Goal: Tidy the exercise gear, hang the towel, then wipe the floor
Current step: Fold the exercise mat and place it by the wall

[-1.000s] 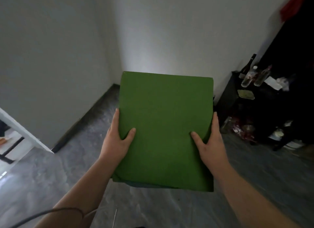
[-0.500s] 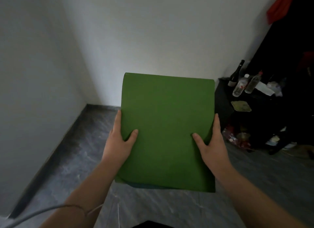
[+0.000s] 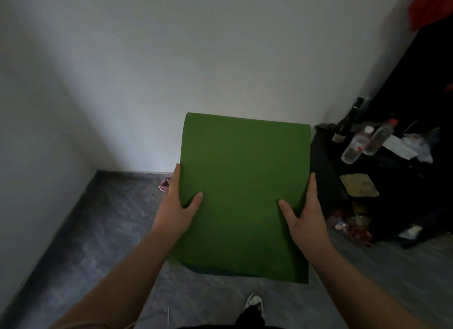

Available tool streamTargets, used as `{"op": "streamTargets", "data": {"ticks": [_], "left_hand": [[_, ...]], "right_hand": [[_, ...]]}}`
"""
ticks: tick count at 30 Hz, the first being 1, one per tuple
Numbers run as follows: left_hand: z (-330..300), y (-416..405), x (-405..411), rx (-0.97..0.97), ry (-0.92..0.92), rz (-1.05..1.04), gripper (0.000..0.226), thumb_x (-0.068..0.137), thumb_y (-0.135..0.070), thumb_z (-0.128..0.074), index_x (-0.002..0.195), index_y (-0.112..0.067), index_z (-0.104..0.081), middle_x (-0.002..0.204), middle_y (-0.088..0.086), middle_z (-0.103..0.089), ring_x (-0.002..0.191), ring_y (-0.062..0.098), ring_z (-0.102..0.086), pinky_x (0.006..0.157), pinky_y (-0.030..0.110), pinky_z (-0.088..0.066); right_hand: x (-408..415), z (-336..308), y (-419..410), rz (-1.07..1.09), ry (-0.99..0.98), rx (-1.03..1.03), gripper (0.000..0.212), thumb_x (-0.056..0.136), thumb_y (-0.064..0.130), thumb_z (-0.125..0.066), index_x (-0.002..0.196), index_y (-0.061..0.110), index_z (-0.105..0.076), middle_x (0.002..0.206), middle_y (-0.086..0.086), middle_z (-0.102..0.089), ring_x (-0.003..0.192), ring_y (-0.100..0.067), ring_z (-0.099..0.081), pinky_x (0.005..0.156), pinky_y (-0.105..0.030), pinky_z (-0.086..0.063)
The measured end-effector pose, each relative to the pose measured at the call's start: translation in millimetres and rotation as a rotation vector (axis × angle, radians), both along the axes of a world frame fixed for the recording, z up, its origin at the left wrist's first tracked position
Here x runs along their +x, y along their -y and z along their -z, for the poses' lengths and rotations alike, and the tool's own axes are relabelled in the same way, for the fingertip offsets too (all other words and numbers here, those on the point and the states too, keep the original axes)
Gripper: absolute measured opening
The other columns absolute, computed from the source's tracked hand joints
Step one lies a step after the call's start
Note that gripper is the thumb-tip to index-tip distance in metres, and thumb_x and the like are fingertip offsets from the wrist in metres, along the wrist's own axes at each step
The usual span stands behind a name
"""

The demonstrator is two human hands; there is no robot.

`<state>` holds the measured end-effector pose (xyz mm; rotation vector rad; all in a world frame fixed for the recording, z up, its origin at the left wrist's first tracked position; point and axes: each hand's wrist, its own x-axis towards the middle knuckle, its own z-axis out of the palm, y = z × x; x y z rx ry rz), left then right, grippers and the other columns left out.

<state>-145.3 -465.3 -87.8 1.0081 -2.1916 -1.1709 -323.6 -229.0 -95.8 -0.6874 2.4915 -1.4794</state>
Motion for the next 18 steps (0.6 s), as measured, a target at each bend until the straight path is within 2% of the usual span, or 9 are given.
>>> {"op": "streamTargets", "data": {"ticks": [3,7,13,16,18], "left_hand": [[8,22,-48,0.025,0.005,-0.046,0.088,0.09,-0.039,-0.066,0.148,-0.056,-0.001,0.153,0.001,-0.038,0.128,0.025,-0.049,0.104,0.045,-0.045],[26,58,-94,0.034,0.034,-0.09,0.09,0.089,-0.035,-0.068,0.15,-0.053,-0.003,0.154,0.001,-0.037,0.129,0.024,-0.049,0.103,0.041,-0.044],[67,126,-157,0.091,0.101,-0.107,0.092,0.088,-0.034,-0.069,0.149,-0.056,-0.002,0.153,0.006,-0.036,0.131,0.027,-0.047,0.106,0.048,-0.043],[93,169,-194,0.113,0.167,-0.091,0.093,0.088,-0.037,-0.069,0.147,-0.059,0.0,0.154,0.008,-0.033,0.134,0.032,-0.043,0.106,0.055,-0.042],[111,196,-218,0.144,0.175,-0.05,0.095,0.088,-0.038,-0.068,0.142,-0.066,0.005,0.158,0.008,-0.027,0.137,0.033,-0.039,0.107,0.058,-0.04]], "right_hand": [[-56,9,30,-0.03,0.032,0.027,0.1,0.088,0.04,-0.067,0.15,0.052,0.01,0.153,-0.003,-0.039,0.133,-0.022,-0.045,0.111,-0.048,-0.04],[-111,26,76,-0.082,0.078,0.043,0.097,0.089,0.038,-0.066,0.149,0.054,0.009,0.157,0.003,-0.033,0.136,-0.022,-0.042,0.112,-0.049,-0.038],[-178,66,147,-0.108,0.187,0.112,0.096,0.09,0.039,-0.066,0.15,0.051,0.008,0.156,0.0,-0.035,0.134,-0.025,-0.046,0.111,-0.052,-0.04],[-209,91,185,-0.092,0.257,0.142,0.095,0.092,0.038,-0.064,0.152,0.048,0.008,0.155,-0.002,-0.037,0.132,-0.026,-0.048,0.111,-0.044,-0.039],[-229,107,210,-0.068,0.306,0.172,0.094,0.092,0.039,-0.064,0.151,0.05,0.009,0.155,-0.002,-0.037,0.132,-0.027,-0.048,0.109,-0.044,-0.039]]}}
